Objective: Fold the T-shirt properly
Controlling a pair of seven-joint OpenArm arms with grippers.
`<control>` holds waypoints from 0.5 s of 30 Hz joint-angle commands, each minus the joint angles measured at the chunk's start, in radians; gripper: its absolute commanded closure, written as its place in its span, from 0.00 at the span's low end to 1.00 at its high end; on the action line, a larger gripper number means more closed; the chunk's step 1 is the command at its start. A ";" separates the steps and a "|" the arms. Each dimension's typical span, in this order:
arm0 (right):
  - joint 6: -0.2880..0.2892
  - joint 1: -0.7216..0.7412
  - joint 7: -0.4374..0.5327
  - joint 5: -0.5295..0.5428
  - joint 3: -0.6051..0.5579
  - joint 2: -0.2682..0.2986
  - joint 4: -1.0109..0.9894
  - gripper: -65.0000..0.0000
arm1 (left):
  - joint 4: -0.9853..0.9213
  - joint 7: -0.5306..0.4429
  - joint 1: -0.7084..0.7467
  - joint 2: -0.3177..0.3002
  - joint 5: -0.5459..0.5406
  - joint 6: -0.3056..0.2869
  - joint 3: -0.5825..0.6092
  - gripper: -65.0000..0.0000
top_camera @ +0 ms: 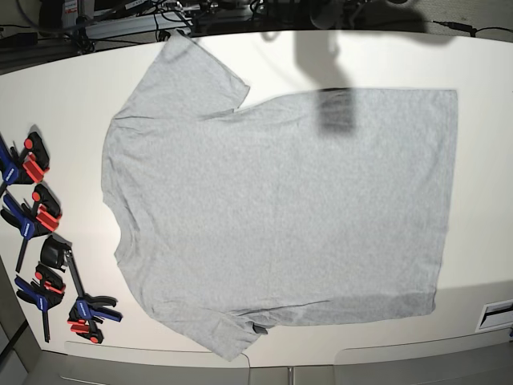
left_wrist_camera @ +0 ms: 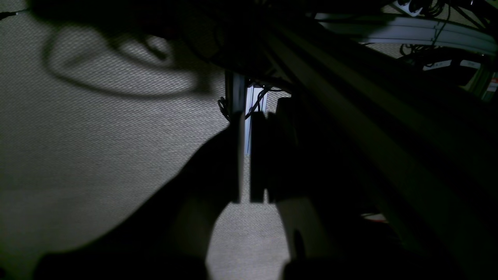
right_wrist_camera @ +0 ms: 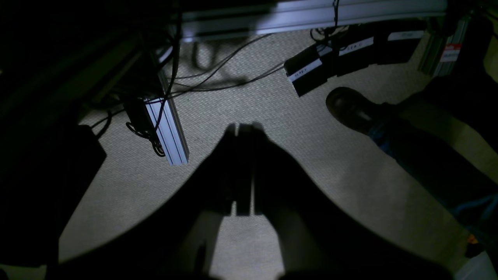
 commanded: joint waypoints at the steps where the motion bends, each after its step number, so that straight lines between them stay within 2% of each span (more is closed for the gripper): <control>1: -0.011 0.000 0.007 -0.001 -0.002 0.003 0.005 1.00 | 0.004 0.003 0.006 0.005 0.002 -0.011 0.000 0.97; 10: -0.012 0.000 0.007 -0.001 -0.002 0.003 0.004 1.00 | 0.161 0.004 0.090 0.001 0.001 -0.011 0.000 0.97; 15: -0.012 -0.003 0.010 0.000 -0.002 0.003 0.005 1.00 | 0.187 0.004 0.121 -0.024 -0.014 -0.011 0.000 0.97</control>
